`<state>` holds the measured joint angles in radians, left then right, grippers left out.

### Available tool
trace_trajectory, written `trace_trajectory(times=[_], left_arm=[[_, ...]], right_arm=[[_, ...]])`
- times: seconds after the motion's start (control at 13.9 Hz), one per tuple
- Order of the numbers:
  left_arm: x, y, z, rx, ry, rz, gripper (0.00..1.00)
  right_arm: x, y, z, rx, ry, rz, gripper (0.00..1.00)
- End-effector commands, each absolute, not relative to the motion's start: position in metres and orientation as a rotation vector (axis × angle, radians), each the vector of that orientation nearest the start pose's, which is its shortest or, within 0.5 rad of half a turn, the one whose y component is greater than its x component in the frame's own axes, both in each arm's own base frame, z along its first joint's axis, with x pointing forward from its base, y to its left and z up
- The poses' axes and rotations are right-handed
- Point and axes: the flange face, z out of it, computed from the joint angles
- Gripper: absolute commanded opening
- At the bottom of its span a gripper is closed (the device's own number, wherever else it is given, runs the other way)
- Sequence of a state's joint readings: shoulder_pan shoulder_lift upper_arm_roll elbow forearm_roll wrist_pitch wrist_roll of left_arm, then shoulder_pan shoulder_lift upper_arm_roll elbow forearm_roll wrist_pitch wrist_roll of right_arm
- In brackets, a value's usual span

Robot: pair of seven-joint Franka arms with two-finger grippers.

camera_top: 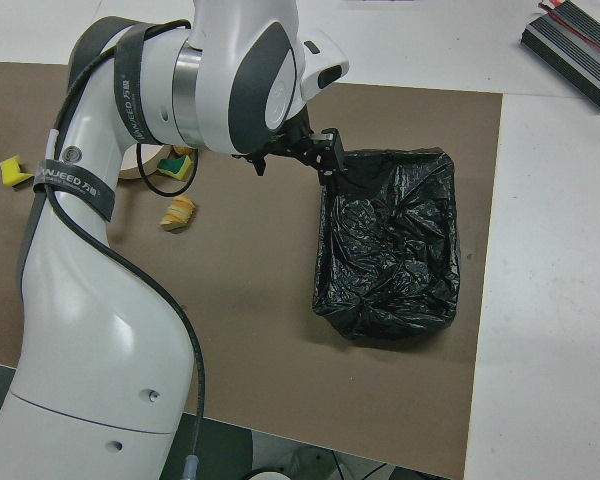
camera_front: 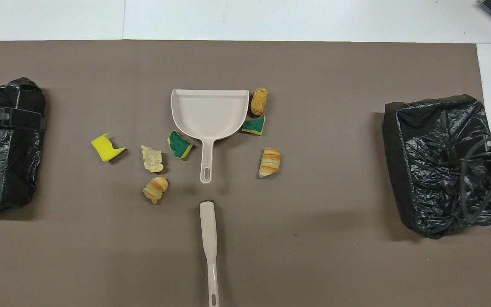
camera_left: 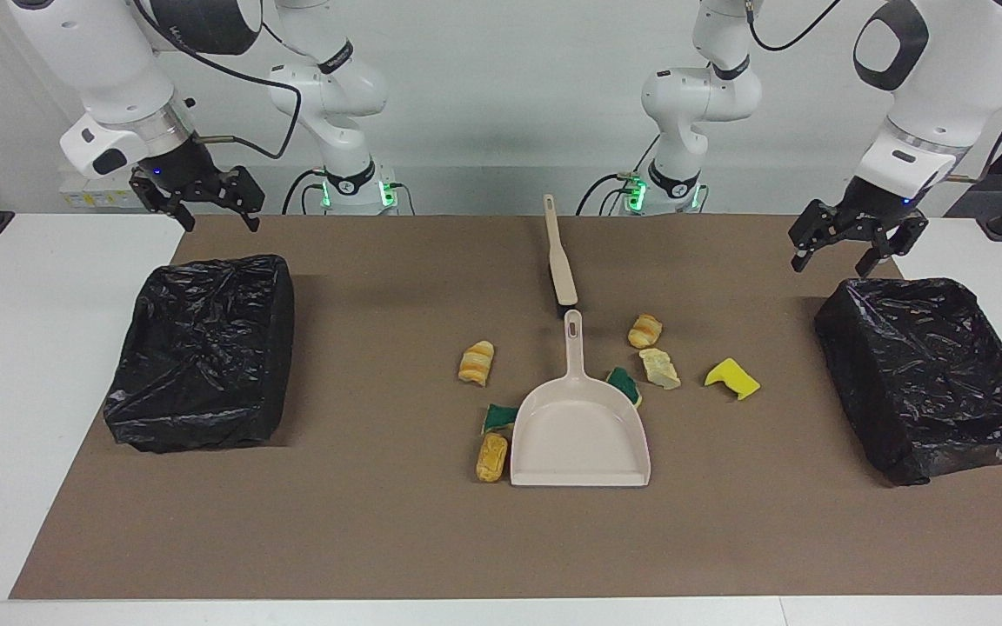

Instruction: Sweep and dump trash in bin

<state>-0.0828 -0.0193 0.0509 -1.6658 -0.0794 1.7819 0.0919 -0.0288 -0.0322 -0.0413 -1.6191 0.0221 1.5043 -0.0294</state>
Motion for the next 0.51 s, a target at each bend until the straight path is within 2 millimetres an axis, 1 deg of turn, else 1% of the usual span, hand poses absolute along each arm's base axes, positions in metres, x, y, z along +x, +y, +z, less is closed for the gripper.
trace_trajectory(times=[0.0,0.07,0.22,0.43], left_arm=[[0.564,-0.023,0.616,-3.209,0.177,-0.222,1.0],[0.563,-0.021,0.618,-3.21,0.173,-0.222,1.0],[0.563,-0.02,0.619,-3.21,0.171,-0.222,1.0],[0.559,-0.02,0.628,-3.208,0.169,-0.246,1.0]], right_arm=[[0.53,-0.021,0.617,-3.092,0.057,0.129,1.0],[0.53,-0.009,0.616,-3.095,0.025,0.129,1.0],[0.529,-0.001,0.618,-3.097,0.003,0.116,1.0],[0.529,0.0,0.617,-3.097,0.001,0.118,1.0]])
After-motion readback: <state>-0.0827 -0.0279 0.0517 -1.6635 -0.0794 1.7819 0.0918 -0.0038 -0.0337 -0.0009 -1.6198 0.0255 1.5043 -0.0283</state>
